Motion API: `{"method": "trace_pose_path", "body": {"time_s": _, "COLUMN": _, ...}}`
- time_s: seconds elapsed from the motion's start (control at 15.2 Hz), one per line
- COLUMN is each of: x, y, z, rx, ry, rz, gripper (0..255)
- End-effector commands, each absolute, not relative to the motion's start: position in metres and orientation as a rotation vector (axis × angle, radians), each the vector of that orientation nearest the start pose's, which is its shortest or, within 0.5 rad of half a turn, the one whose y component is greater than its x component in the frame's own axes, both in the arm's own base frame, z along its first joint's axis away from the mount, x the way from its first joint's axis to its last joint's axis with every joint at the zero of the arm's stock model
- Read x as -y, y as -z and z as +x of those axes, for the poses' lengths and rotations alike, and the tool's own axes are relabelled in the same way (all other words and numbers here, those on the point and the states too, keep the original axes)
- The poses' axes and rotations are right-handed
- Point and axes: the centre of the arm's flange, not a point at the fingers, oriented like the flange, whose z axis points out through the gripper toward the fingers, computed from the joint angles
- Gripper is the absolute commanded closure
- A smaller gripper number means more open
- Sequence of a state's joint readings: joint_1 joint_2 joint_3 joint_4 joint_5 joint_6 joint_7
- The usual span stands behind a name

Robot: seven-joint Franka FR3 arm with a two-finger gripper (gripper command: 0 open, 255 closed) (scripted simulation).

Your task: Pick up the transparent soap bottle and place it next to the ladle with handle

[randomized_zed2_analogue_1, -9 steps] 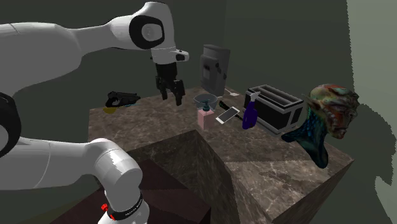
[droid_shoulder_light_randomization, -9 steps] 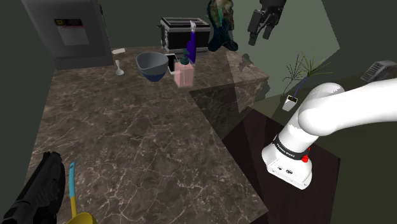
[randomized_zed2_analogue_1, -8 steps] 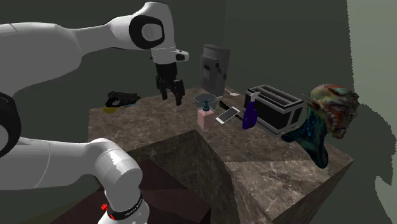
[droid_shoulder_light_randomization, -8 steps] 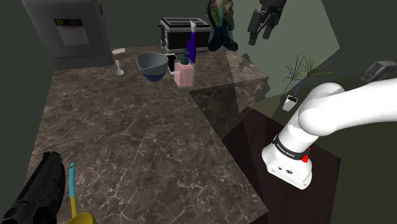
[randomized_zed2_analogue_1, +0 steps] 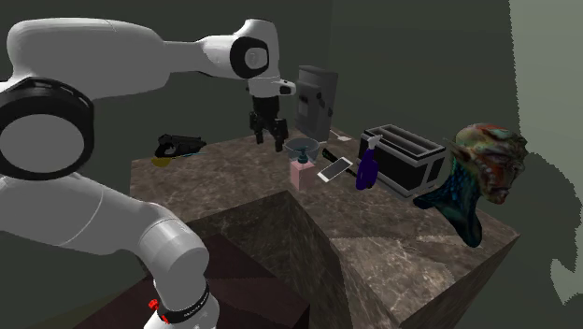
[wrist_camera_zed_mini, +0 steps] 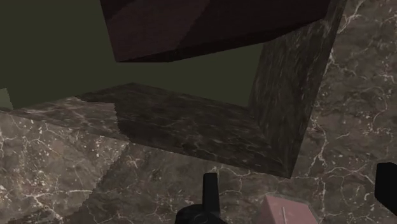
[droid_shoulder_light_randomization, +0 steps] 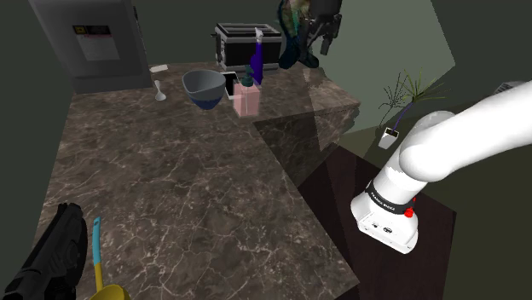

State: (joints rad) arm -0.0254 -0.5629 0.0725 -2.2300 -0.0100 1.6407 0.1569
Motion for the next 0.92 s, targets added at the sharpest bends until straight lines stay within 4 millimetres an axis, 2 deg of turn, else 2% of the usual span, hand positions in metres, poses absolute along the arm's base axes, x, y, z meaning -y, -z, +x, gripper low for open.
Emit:
{"method": "trace_pose_path", "body": {"time_s": 0.0, "x": -0.023, "y": -0.568, "z": 0.402, "rx": -0.207, "ry": -0.049, "rz": -3.177, "gripper": 0}}
{"method": "trace_pose_path", "body": {"time_s": 0.86, "x": -0.037, "y": -0.503, "z": 0.566, "rx": -0.291, "ry": -0.124, "rz": -3.114, "gripper": 0}}
